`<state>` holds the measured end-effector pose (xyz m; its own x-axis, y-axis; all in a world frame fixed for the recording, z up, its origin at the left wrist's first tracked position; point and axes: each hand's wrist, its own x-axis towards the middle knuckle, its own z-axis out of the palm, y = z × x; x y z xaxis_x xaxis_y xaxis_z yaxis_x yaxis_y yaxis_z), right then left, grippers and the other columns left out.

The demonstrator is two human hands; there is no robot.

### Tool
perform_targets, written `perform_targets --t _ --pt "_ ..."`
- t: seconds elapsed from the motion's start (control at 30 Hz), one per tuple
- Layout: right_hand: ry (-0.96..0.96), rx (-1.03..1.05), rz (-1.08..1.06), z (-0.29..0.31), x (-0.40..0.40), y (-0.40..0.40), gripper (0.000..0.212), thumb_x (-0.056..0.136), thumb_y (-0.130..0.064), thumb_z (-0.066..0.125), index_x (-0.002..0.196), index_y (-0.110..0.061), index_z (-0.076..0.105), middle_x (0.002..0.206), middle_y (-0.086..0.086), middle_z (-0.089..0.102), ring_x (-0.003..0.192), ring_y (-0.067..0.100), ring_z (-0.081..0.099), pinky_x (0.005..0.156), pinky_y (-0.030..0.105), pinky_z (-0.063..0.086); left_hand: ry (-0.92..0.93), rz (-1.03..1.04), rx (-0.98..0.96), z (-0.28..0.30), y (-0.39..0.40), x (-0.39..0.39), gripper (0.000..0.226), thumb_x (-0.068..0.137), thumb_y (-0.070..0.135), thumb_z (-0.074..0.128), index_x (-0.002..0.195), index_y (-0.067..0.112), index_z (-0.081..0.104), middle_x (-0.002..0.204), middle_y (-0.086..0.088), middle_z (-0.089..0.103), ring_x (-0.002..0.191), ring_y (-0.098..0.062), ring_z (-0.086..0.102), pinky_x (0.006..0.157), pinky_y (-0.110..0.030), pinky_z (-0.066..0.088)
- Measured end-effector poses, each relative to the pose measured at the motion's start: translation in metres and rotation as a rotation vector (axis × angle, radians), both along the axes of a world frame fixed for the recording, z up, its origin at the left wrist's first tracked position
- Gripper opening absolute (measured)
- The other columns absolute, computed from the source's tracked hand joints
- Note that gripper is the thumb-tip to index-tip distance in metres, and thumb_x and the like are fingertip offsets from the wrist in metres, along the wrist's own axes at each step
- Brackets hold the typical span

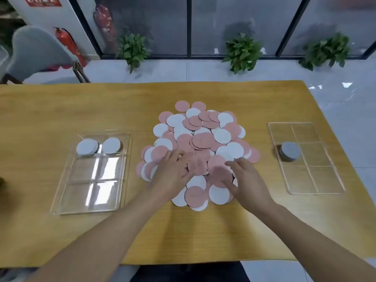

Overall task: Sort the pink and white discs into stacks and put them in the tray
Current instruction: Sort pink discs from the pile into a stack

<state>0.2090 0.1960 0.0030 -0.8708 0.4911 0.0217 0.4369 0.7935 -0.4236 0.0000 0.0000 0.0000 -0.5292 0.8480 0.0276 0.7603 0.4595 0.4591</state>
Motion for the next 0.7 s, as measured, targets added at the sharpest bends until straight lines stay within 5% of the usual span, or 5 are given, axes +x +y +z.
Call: perform_targets --t 0.23,0.43,0.57,0.7 --pt "0.052 -0.050 0.015 -0.031 -0.002 0.020 0.060 0.081 -0.065 0.084 0.124 -0.026 0.068 0.112 -0.012 0.053 0.100 0.015 0.053 0.089 0.038 0.052 0.195 -0.002 0.063 -0.043 0.013 -0.004 0.055 0.099 0.059 0.071 0.144 0.028 0.061 0.135 0.005 0.049 0.115 -0.026 0.045 0.098 -0.040 0.047" --pt "0.113 -0.085 -0.021 -0.039 -0.009 0.026 0.045 0.078 -0.053 0.091 0.103 -0.033 0.060 0.100 -0.017 0.054 0.095 0.011 0.055 0.084 0.039 0.053 0.111 0.027 0.116 -0.058 0.013 -0.009 0.055 0.093 0.060 0.076 0.139 0.034 0.062 0.137 0.014 0.046 0.121 -0.021 0.039 0.109 -0.036 0.040" --pt "0.195 -0.203 -0.076 -0.044 -0.013 0.028 0.043 0.078 -0.040 0.095 0.093 -0.034 0.056 0.080 -0.016 0.061 0.073 0.009 0.057 0.064 0.022 0.046 0.017 0.055 0.180 -0.056 0.014 -0.009 0.049 0.089 0.064 0.078 0.126 0.038 0.059 0.125 0.023 0.048 0.119 -0.016 0.037 0.105 -0.030 0.040" --pt "0.240 -0.214 -0.035 -0.050 -0.008 0.025 0.038 0.084 -0.034 0.091 0.108 -0.039 0.061 0.077 -0.008 0.065 0.065 0.016 0.056 0.062 0.028 0.048 0.035 0.060 0.249 -0.059 0.013 -0.002 0.046 0.088 0.059 0.081 0.116 0.037 0.052 0.115 0.025 0.047 0.116 -0.017 0.038 0.098 -0.035 0.049"
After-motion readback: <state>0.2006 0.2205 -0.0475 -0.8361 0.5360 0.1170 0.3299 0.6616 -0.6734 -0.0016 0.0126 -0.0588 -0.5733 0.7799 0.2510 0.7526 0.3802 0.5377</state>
